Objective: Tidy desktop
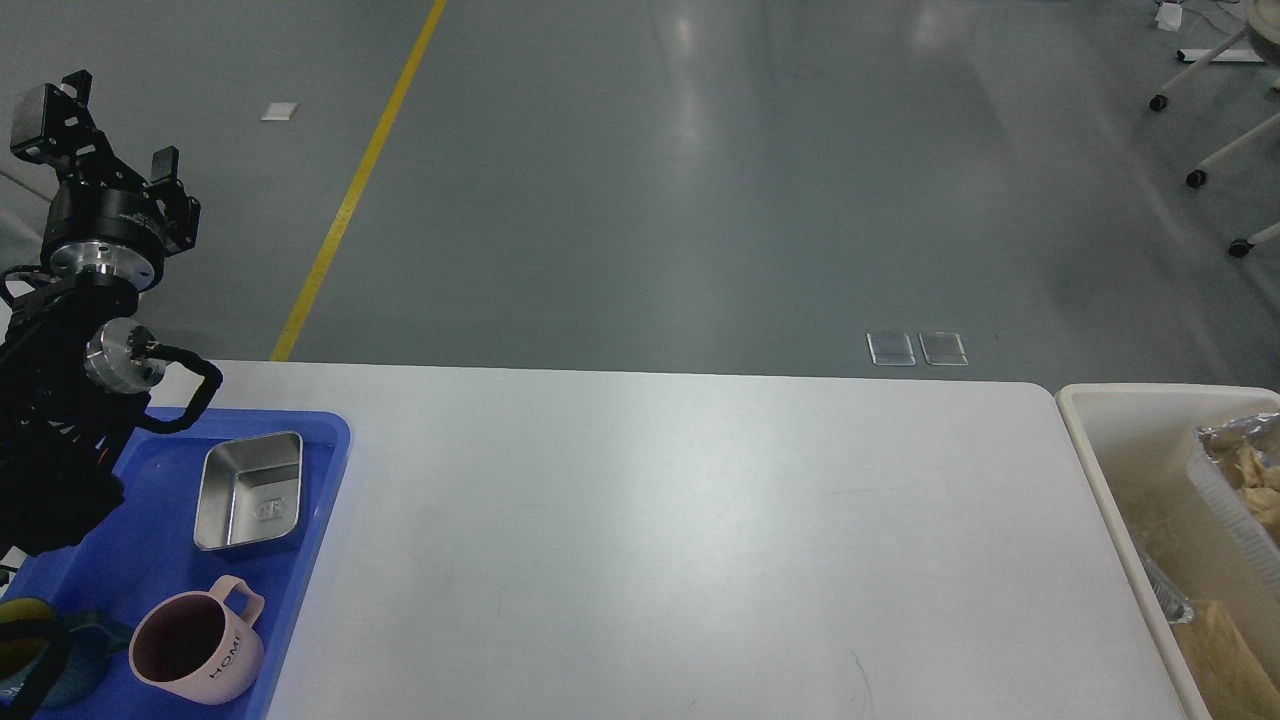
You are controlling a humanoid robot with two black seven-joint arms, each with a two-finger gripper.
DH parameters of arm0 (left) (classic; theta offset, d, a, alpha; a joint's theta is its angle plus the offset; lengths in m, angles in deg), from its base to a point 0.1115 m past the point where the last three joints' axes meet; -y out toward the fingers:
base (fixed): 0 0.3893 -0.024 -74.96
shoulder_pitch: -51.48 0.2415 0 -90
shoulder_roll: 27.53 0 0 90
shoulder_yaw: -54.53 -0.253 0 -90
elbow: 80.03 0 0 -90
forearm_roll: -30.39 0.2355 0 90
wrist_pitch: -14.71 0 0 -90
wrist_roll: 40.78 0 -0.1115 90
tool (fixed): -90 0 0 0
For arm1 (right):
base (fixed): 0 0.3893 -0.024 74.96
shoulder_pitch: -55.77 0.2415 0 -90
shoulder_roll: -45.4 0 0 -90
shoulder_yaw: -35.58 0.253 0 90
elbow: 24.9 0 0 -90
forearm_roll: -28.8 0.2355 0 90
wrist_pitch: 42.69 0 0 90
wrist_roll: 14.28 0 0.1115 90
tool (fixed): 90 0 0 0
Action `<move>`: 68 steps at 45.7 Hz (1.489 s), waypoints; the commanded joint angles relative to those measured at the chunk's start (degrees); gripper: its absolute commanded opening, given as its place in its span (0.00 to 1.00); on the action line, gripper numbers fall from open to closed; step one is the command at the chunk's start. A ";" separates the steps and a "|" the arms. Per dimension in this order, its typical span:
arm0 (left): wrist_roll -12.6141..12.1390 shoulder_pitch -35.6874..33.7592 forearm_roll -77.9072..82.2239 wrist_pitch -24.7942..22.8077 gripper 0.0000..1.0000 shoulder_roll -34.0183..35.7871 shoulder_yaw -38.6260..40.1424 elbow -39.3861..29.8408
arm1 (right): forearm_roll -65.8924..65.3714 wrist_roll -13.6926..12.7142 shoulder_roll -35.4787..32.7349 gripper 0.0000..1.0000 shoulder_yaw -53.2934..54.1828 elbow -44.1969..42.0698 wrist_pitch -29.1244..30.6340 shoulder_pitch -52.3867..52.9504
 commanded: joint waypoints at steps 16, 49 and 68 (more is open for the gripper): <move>-0.01 -0.09 -2.30 -0.09 0.95 -3.18 1.94 2.02 | -0.09 0.48 7.44 1.00 10.84 -11.45 -0.80 0.24; -0.19 -0.79 -3.00 -4.04 0.96 -6.34 2.47 2.02 | 0.35 0.04 15.53 1.00 37.56 -11.28 -0.72 18.60; -0.63 -0.09 -11.96 -15.64 0.96 -10.56 4.84 2.02 | 12.91 -0.23 29.15 1.00 48.20 -9.70 4.29 27.05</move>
